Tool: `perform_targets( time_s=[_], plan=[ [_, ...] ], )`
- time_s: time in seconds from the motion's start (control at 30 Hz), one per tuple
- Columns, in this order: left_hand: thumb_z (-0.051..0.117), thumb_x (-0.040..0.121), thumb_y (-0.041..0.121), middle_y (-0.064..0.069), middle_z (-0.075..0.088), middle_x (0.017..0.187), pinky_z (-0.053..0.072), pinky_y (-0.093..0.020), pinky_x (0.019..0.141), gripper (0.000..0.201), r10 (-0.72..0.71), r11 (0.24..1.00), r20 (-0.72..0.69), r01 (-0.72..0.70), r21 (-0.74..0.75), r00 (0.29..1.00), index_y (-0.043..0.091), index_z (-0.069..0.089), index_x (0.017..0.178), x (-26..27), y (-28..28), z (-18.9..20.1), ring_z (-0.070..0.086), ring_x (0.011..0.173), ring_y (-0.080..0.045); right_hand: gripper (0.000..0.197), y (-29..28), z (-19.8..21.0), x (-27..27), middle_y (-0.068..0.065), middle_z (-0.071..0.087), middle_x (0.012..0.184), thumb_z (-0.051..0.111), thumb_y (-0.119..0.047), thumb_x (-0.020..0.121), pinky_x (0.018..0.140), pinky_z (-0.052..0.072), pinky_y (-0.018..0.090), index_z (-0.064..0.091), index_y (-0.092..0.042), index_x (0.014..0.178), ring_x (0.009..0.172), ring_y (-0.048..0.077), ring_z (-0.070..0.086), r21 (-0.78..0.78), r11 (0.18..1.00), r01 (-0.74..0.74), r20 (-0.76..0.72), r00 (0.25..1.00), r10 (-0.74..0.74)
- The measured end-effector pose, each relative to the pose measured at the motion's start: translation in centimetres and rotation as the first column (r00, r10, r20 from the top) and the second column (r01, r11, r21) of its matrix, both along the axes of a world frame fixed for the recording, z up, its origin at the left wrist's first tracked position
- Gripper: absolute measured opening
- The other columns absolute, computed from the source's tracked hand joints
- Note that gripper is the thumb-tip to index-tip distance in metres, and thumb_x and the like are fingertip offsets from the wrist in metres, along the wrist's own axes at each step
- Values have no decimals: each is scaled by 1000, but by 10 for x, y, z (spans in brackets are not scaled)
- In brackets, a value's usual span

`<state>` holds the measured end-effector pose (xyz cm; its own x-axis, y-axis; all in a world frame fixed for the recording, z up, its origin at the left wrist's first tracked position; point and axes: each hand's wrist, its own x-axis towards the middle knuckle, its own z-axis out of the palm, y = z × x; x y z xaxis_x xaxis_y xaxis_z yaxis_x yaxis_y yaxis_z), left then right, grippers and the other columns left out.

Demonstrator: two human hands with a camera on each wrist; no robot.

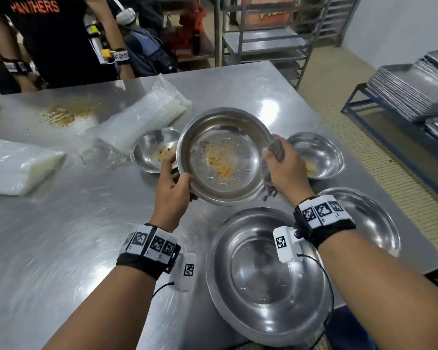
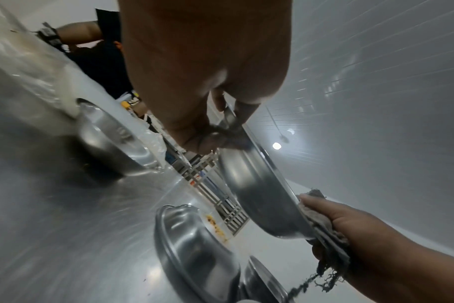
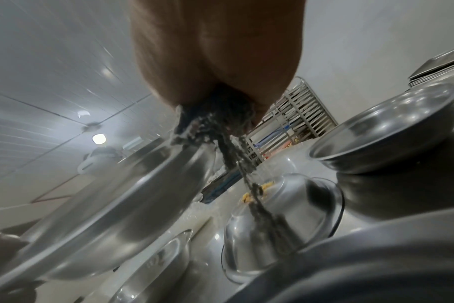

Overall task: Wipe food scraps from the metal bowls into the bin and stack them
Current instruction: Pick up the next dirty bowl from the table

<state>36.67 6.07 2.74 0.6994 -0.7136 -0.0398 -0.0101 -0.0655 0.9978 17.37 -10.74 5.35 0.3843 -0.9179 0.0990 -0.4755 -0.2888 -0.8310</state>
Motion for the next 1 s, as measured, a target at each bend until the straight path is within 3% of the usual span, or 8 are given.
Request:
perform_targets(
  time_s=[0.23, 0.37, 0.47, 0.53, 0.6, 0.73, 0.9, 1.0],
  plan=[
    [52, 98, 26, -17, 66, 121, 58, -53, 89, 38, -79, 991, 36, 82, -104, 996, 50, 53, 128, -52, -36, 26, 67, 104, -36, 49, 10, 13, -66, -6, 65, 107, 61, -33, 101, 94, 56, 37, 50, -21, 147, 101, 15, 63, -59, 985, 160, 72, 985, -156],
    [49, 108, 13, -4, 60, 137, 58, -30, 95, 46, -192, 972, 90, 202, -121, 977, 35, 43, 149, -99, -53, 31, 65, 118, -10, 52, 12, 15, -124, 2, 69, 120, 65, -26, 99, 95, 47, 24, 50, -20, 149, 105, 8, 59, -87, 972, 218, 94, 973, -210],
    [45, 112, 11, 7, 57, 132, 57, -13, 81, 46, -284, 949, 95, 294, -115, 954, 32, 38, 153, -148, -65, 34, 65, 106, 11, 52, 11, 14, -180, 2, 66, 132, 65, -26, 99, 103, 44, 27, 50, -20, 148, 114, 9, 57, -87, 962, 258, 96, 964, -250],
    [46, 112, 16, 5, 58, 132, 60, -22, 84, 44, -333, 935, 83, 340, -97, 939, 39, 39, 149, -187, -74, 35, 68, 111, 1, 52, 12, 11, -225, -1, 65, 132, 64, -29, 99, 103, 46, 31, 49, -22, 148, 116, 12, 59, -78, 954, 289, 90, 955, -282],
    [51, 109, 25, -4, 57, 143, 58, -46, 102, 47, -357, 929, 87, 364, -73, 930, 41, 41, 152, -228, -82, 31, 62, 129, -21, 49, 13, 9, -273, -5, 66, 123, 64, -30, 99, 98, 45, 27, 52, -22, 145, 110, 11, 58, -65, 944, 324, 72, 945, -320],
    [56, 102, 35, 1, 55, 151, 45, -53, 117, 56, -471, 880, 92, 474, -14, 877, 34, 42, 156, -314, -94, 19, 54, 139, -18, 38, 22, 4, -371, -9, 64, 109, 62, -26, 99, 93, 45, 27, 59, -22, 136, 103, 13, 60, -28, 914, 405, 59, 913, -403],
    [53, 109, 25, 10, 66, 130, 57, -37, 99, 43, -607, 795, 103, 603, 65, 788, 31, 47, 151, -417, -99, 1, 65, 114, 1, 34, 45, -17, -481, -17, 65, 103, 62, -25, 100, 89, 49, 21, 59, -22, 134, 95, -5, 60, 62, 878, 474, 31, 879, -476],
    [50, 110, 15, 10, 70, 114, 63, -32, 88, 33, -662, 747, 32, 656, 103, 749, 31, 54, 138, -468, -98, -13, 71, 102, 2, 44, 64, -39, -532, -14, 62, 115, 61, -29, 101, 93, 46, 23, 53, -22, 143, 107, 5, 60, 135, 841, 524, -5, 849, -528]
  ],
)
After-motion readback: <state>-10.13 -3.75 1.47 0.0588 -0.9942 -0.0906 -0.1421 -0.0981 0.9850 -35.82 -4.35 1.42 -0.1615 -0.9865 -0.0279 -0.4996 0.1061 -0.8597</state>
